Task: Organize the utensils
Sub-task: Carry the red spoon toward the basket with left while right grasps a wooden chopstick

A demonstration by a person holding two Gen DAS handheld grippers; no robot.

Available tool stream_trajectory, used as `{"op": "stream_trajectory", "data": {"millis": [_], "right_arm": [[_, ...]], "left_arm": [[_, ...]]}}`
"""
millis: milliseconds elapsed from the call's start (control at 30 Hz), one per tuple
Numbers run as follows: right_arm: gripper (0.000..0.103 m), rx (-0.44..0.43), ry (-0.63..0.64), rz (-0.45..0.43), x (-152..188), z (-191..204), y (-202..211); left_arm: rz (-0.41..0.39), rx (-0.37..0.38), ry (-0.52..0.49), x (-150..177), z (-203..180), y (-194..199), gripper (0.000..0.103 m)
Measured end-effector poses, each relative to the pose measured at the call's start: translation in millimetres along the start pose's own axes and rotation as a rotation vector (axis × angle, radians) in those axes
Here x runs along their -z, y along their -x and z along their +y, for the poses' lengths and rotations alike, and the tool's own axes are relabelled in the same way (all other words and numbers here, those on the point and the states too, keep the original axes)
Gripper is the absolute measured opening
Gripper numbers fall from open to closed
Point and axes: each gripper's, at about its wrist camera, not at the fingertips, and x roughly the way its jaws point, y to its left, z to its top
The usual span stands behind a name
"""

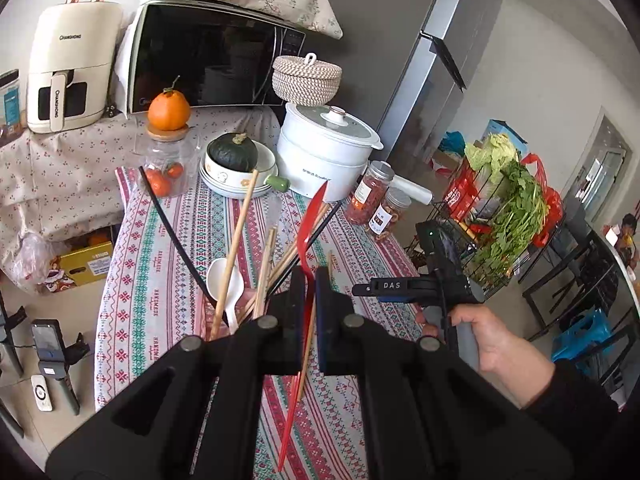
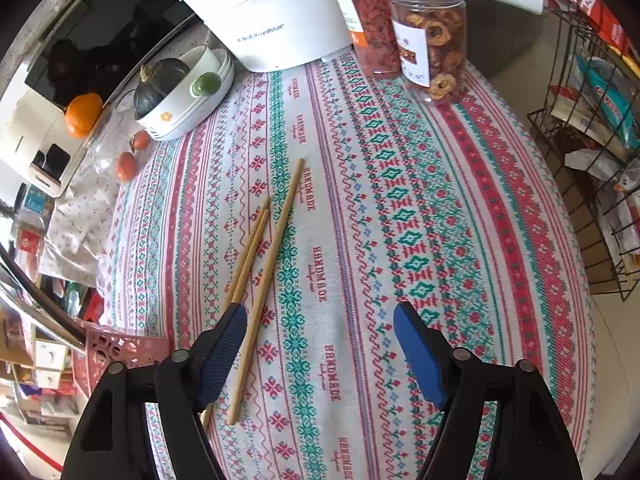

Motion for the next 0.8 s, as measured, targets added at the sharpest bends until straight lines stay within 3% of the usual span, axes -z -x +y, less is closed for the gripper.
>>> {"op": "stream_trajectory", "data": {"millis": [200,500,633,800], "right_arm": [[0.045,-0.02,-0.044,-0.012,-24.5,13.7,-31.3],[0.033,0.142,0.049,-0.086,-49.1,30.6,-55.9],[0.012,0.239,0.153,-0.077,-44.0,43.8,-61.3],[0.006,0.221,0.143,-0.081,-23.5,34.7,-46.0]], "left_arm": [[-0.055,0.001,0.068,-8.0,23.2,10.4,0.005],[-0.068,-0.003,0.088,-8.0,30.9,14.1,0.005],[-0.087,-0.02,0.077,-7.8,29.5,11.5,0.005],[-0.127,-0.033,0.094,-8.0,34.5,12.2,0.005]]}}
